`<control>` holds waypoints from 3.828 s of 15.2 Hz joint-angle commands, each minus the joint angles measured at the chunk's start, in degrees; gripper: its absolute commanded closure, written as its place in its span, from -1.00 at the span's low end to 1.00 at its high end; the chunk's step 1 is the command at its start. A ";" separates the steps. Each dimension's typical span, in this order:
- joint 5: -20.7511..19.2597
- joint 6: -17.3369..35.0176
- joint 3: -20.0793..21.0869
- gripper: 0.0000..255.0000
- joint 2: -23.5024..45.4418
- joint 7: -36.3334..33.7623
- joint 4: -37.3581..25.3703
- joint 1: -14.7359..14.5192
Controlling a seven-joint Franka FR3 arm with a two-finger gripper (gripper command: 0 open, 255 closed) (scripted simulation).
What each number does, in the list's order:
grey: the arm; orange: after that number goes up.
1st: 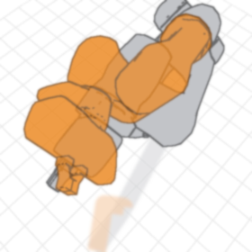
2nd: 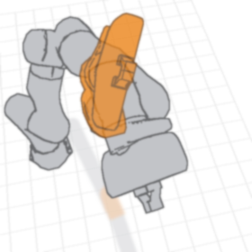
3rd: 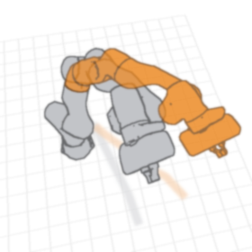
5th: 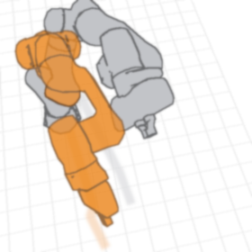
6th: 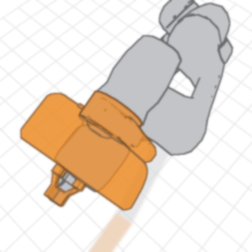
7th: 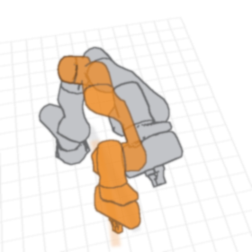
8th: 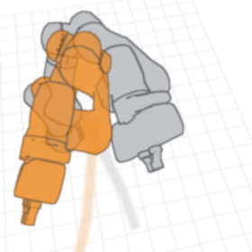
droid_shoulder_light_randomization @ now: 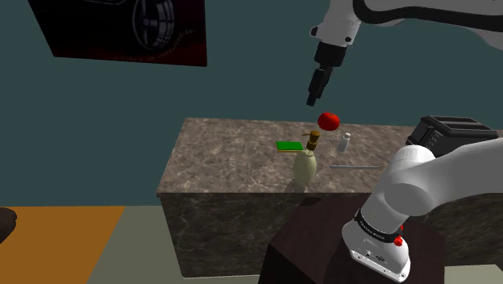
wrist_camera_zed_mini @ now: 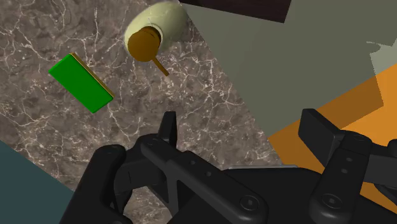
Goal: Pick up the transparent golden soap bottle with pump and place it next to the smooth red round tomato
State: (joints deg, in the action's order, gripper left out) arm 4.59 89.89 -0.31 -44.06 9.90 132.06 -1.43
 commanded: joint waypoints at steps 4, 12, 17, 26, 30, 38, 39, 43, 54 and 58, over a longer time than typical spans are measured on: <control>-1.44 3.53 -2.36 -1.00 -2.08 3.02 5.85 0.81; -6.36 13.75 -9.63 -1.00 -4.50 11.32 19.04 3.98; -7.27 17.84 -10.93 -1.00 -4.10 12.58 22.81 4.58; -7.40 21.72 -11.14 -1.00 -3.37 12.60 25.96 4.56; -7.39 21.71 -11.14 1.00 -3.37 12.60 25.96 4.56; -7.40 21.70 -11.14 1.00 -3.38 12.60 25.96 4.56; -7.39 21.72 -11.14 1.00 -3.36 12.60 25.96 4.56; -7.12 18.36 -10.74 1.00 -4.01 12.34 23.22 4.42; -6.41 9.80 -9.84 1.00 -4.34 11.72 14.96 3.97; -6.16 6.88 -9.57 1.00 -4.03 11.52 11.72 3.79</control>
State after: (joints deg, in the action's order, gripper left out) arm -1.65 97.53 -9.97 -48.25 21.49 144.71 2.43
